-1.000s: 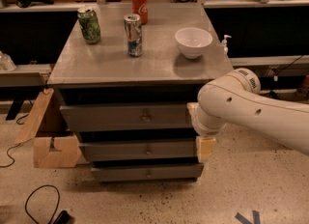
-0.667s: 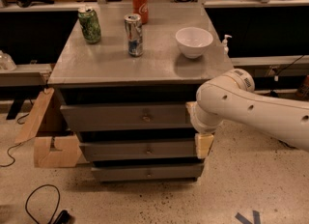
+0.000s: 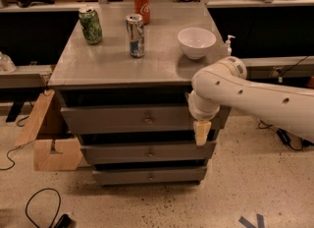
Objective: Open top drawer
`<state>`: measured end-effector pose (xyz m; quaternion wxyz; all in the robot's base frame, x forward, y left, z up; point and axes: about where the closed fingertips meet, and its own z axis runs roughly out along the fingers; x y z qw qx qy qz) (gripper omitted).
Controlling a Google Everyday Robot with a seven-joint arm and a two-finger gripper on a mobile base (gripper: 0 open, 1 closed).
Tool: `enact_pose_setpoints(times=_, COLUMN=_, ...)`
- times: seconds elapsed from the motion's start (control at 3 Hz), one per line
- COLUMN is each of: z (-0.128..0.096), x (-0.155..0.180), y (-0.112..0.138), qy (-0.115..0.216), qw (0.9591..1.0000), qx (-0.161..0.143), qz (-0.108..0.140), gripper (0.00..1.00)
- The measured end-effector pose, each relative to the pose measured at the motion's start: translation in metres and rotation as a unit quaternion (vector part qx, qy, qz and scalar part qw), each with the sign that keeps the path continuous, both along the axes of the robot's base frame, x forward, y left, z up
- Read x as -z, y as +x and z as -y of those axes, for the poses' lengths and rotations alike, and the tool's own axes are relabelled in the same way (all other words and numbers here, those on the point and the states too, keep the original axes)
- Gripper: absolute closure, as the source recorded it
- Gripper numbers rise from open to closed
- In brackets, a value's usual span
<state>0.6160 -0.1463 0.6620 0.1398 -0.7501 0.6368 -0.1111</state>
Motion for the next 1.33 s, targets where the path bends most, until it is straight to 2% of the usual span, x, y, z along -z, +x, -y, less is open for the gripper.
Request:
enact_pose_setpoints(times=0.33, z=-0.006, x=0.015, y=-0.001, qy=0.009, qw=0.9998, qx=0.003, qz=-0.017, gripper=0.02)
enact_pose_setpoints(times=0.67, z=-0.008, x=0.025, y=-0.005, qy=0.014, qw=0.9994, qx=0.010, qz=-0.029, gripper=0.24)
enact_pose_setpoints(times=1.0, z=0.006, x=0.018, y=-0.023, qy=0.016, qw=0.9983, qx=0.041, qz=-0.038, gripper=0.55)
enact_pose_setpoints(times=1.33, z=0.006, x=0.013, y=-0.023, qy=0.016, qw=0.9983, qx=0.041, qz=-0.038, gripper=0.77)
